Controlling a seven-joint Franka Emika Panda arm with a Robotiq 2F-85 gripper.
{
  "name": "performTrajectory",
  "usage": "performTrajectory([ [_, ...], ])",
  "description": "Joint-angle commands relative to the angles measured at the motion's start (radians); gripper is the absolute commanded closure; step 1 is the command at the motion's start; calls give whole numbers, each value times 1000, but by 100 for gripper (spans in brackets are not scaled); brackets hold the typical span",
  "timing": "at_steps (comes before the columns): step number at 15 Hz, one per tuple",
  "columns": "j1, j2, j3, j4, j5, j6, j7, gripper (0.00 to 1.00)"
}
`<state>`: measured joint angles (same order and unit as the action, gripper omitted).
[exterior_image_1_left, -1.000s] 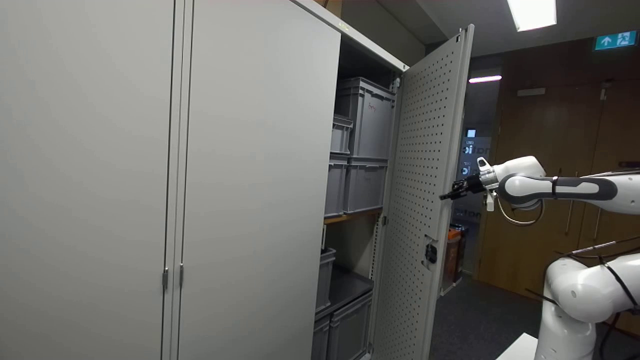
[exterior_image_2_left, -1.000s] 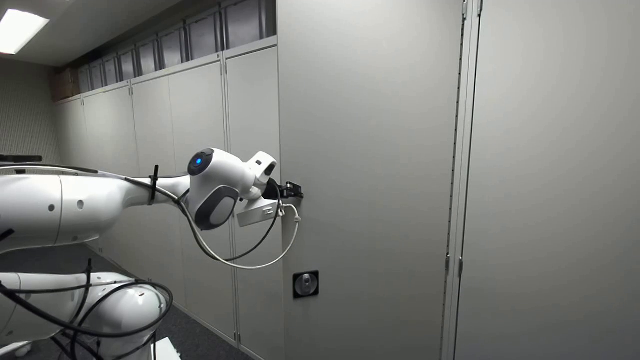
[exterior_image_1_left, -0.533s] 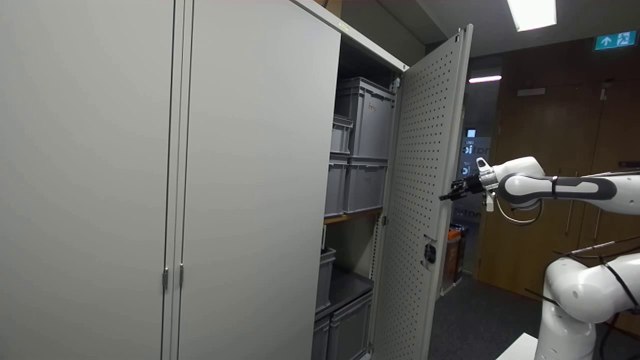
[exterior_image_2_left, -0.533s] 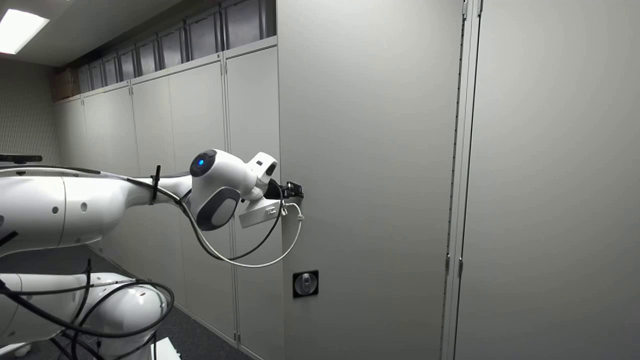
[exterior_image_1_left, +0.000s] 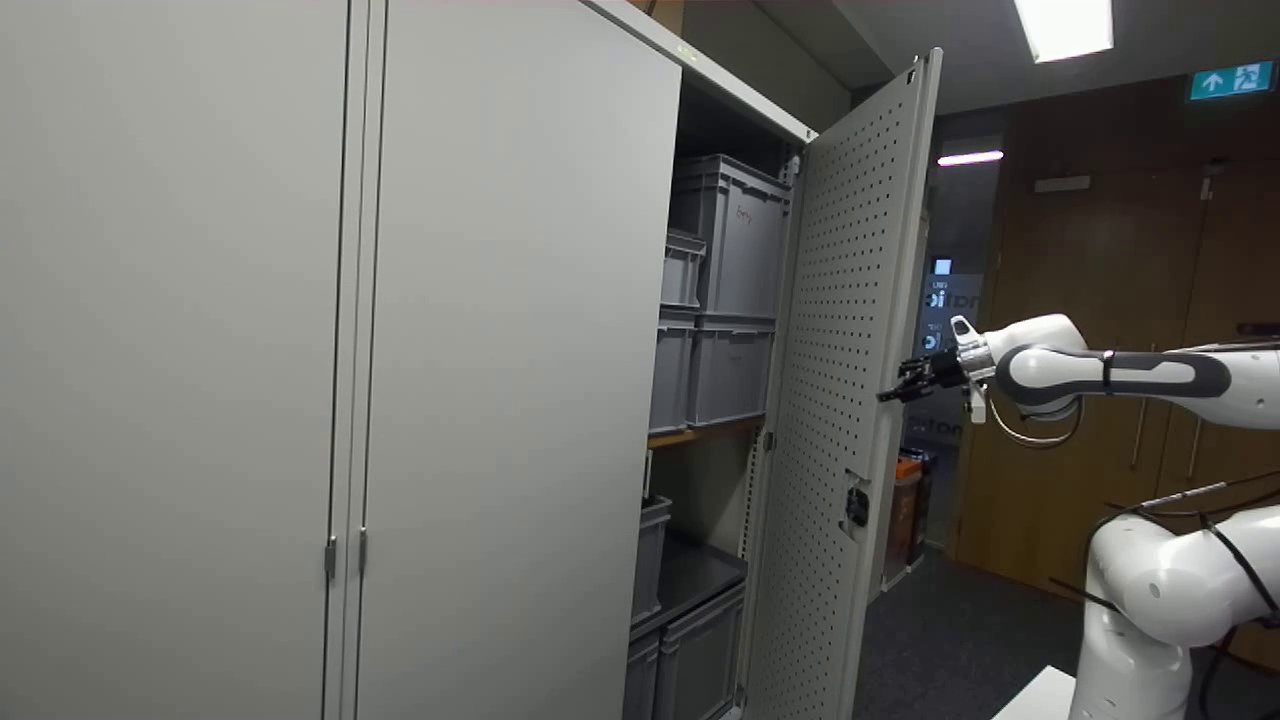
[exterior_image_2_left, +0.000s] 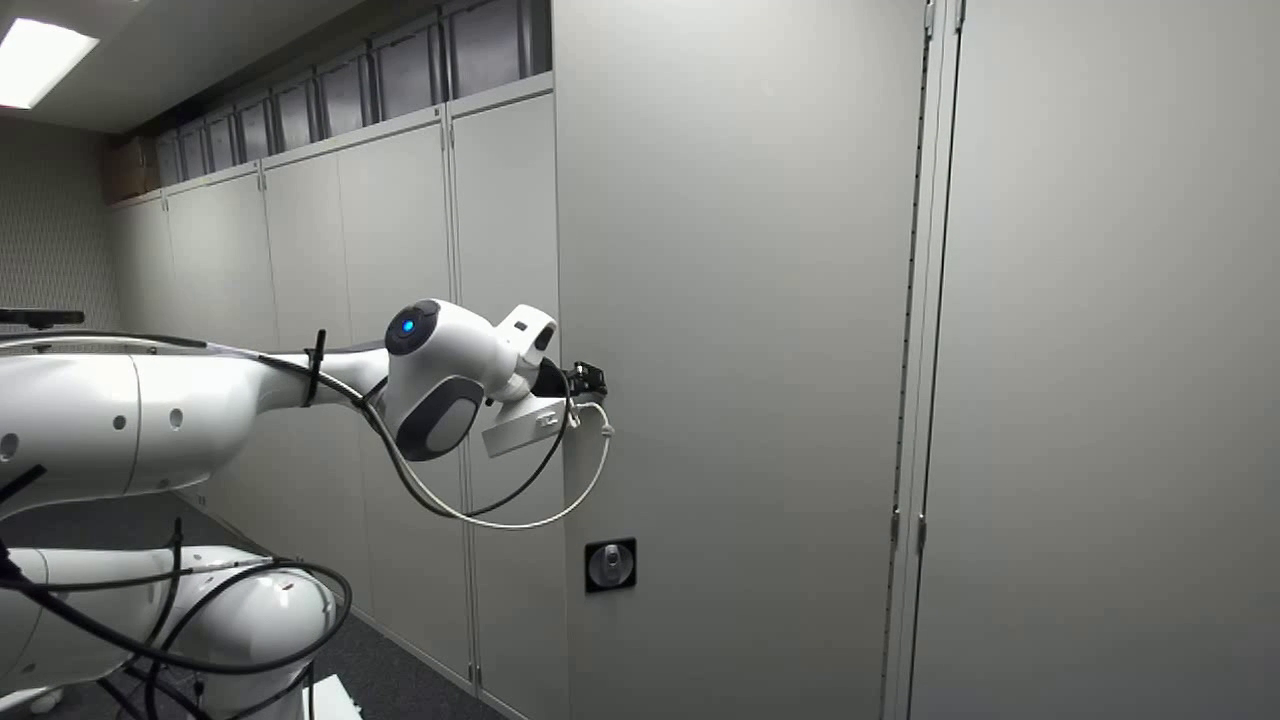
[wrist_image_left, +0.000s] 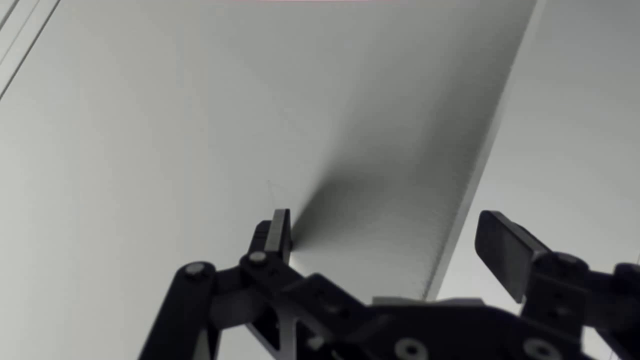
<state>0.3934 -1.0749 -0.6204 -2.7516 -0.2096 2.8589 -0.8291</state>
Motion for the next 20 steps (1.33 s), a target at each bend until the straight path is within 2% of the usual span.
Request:
performTrajectory([
  [1,36,-4,-8,28,37,-21,-64,0],
  [7,40,-7,-13,29,40,-30,-104,0],
  [8,60,55,106,76,72,-29,-4,0],
  [15,87,134,225,160,124,-34,36,0],
  [20,110,185,245,200,141,-33,31,0],
])
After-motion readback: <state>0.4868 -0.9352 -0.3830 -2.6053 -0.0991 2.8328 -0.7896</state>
